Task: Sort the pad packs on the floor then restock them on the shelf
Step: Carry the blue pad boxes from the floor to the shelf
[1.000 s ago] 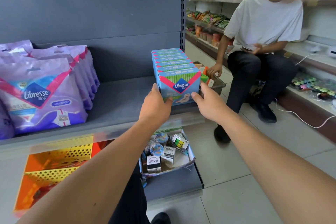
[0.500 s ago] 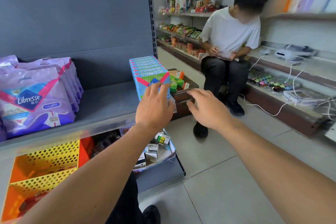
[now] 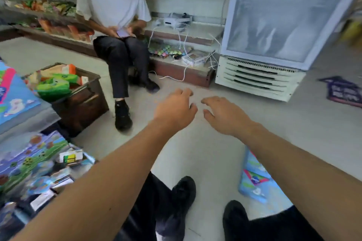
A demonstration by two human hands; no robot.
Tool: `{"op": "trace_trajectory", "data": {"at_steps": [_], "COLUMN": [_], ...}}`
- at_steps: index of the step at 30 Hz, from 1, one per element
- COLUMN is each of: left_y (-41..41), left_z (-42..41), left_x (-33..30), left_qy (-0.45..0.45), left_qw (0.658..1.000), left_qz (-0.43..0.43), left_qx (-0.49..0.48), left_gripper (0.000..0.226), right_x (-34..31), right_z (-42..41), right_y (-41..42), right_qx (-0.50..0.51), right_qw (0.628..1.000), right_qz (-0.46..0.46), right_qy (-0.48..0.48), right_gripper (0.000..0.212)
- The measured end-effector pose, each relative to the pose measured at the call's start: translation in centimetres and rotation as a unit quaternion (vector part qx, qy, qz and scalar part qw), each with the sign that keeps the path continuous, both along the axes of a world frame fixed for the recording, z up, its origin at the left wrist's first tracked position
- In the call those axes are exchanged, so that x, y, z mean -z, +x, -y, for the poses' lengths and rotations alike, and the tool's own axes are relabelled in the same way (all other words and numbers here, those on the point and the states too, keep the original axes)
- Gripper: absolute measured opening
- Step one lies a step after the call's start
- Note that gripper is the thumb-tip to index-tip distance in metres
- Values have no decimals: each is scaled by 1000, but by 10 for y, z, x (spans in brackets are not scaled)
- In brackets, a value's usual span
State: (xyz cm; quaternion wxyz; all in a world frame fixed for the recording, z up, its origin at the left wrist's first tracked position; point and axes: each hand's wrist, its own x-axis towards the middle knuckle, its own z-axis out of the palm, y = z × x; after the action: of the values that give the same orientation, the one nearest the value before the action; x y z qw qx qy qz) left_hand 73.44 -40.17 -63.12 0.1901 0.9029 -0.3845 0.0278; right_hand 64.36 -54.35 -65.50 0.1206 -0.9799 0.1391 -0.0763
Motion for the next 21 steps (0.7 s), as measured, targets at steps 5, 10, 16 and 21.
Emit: {"op": "trace_trajectory", "data": {"at_steps": [5,10,16,21], "left_y": [-36,-76,-99,-110], "left_z": [98,177,217,237], "left_x": [60,145,276,359], "left_qy": [15,69,151,193], "left_qw": [990,961,920,902], "left_qz": [-77,-189,-335,-372], "left_qx": [117,190,136,101], "left_gripper": [41,39,38,40], "right_x": [53,127,247,326], "right_z": [72,124,146,173], "right_y": [-75,-140,-191,-189], "right_qx": [141,289,369,436], "right_qw": [986,938,869,800], "right_qz": [-73,-104,-190,-227], "right_qy": [48,160,270,343], "right_gripper": [43,37,42,49]}}
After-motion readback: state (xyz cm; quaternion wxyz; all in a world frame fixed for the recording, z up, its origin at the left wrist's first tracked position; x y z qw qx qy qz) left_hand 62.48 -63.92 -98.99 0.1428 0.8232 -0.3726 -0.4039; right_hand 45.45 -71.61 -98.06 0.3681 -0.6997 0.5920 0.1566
